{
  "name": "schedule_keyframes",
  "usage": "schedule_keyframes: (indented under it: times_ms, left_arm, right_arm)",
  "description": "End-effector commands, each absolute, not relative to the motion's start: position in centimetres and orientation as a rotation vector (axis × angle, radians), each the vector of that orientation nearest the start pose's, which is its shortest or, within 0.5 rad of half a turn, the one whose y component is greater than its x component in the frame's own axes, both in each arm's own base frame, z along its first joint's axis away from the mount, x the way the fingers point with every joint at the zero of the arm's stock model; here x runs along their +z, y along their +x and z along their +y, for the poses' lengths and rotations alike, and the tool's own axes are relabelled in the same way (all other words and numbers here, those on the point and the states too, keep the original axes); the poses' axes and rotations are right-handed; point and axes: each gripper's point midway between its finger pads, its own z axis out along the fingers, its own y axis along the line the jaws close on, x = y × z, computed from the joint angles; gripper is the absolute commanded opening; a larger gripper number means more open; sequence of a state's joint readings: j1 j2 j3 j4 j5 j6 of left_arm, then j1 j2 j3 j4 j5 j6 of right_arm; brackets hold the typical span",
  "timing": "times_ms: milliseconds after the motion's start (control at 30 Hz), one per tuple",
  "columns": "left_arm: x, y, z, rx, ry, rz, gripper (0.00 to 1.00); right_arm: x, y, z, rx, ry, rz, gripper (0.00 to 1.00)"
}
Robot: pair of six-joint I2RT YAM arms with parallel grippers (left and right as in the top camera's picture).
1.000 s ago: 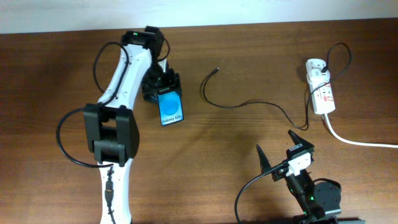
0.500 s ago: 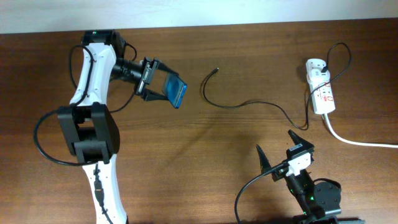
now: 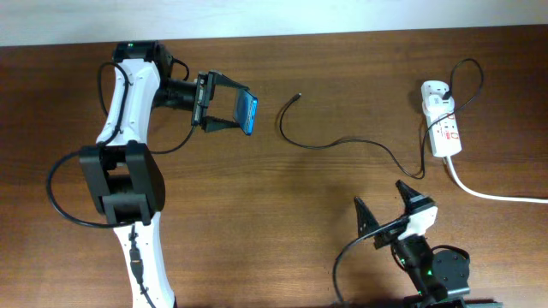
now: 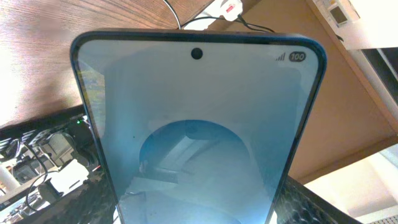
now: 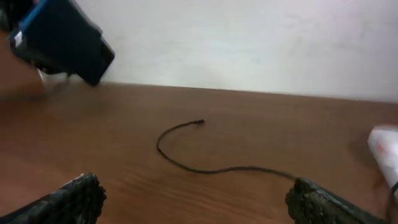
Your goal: Plug charger to phone and switch on socket
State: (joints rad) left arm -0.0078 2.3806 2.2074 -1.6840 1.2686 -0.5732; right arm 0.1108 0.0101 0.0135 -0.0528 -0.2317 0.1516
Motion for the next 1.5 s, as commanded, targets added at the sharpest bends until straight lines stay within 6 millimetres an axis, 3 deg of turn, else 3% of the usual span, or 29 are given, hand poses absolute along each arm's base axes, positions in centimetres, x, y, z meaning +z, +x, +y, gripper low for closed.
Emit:
schedule_keyframes:
  times_ms: [0, 133, 233, 300, 400, 467, 533, 567, 600, 967, 1100, 1167, 1267, 1333, 1467]
  left_arm:
    - [20.8, 42.9, -17.0, 1.481, 0.806, -1.955, 0.0]
    - [20.8, 42.9, -17.0, 1.48, 0.806, -1.955, 0.0]
    - [20.8, 42.9, -17.0, 1.48, 0.805, -1.955, 0.0]
    - [20.8, 42.9, -17.0, 1.481, 0.805, -1.955, 0.0]
    - [20.8, 42.9, -17.0, 1.481, 0.805, -1.955, 0.0]
    - [20.7, 42.9, -17.0, 1.472, 0.806, -1.962, 0.0]
    - [20.4, 42.8, -16.9, 1.454, 0.808, -1.979, 0.0]
    - [20.4, 42.8, -16.9, 1.454, 0.808, -1.979, 0.0]
    - [20.4, 42.8, -16.9, 1.454, 0.808, -1.979, 0.0]
    - [20.1, 42.7, -16.8, 1.435, 0.81, -1.996, 0.0]
    - [18.4, 42.0, -16.7, 1.288, 0.855, -2.057, 0.0]
    - [16.9, 41.3, -16.9, 1.132, 0.929, -2.082, 0.0]
    - [14.4, 40.1, -17.5, 0.892, 0.968, -2.191, 0.0]
    - [13.0, 40.3, -18.6, 0.808, 0.966, -2.287, 0.0]
    - [10.6, 40.6, -18.0, 0.562, 1.119, -2.394, 0.0]
  right_arm:
    - [16.5, 23.8, 5.5, 0.615, 0.2, 1.65, 0.98]
    - [18.6, 23.1, 5.4, 0.802, 0.483, 1.733, 0.98]
    - [22.0, 23.7, 6.0, 0.781, 0.473, 1.862, 0.98]
    - [24.5, 24.9, 7.7, 0.794, 0.389, 2.014, 0.98]
    - [25.7, 26.9, 8.3, 0.763, 0.372, 2.164, 0.98]
    - [23.1, 28.4, 8.6, 0.732, 0.352, 2.263, 0.98]
    - [20.5, 29.1, 10.8, 0.875, 0.324, 2.381, 0.99]
    - [19.6, 29.3, 10.9, 0.874, 0.338, 2.41, 0.88]
    - [19.2, 29.5, 10.9, 0.875, 0.355, 2.426, 0.84]
    - [19.5, 29.5, 11.4, 0.89, 0.25, 2.411, 0.89]
    - [20.3, 30.2, 11.7, 0.904, 0.238, 2.371, 0.88]
    - [20.9, 30.6, 13.4, 0.93, 0.204, 2.342, 0.88]
    - [20.2, 31.6, 16.5, 1.026, 0.233, 2.354, 0.84]
    - [17.7, 32.4, 19.8, 1.108, 0.291, 2.422, 0.8]
    - [15.9, 33.2, 22.7, 1.168, 0.3, 2.447, 0.74]
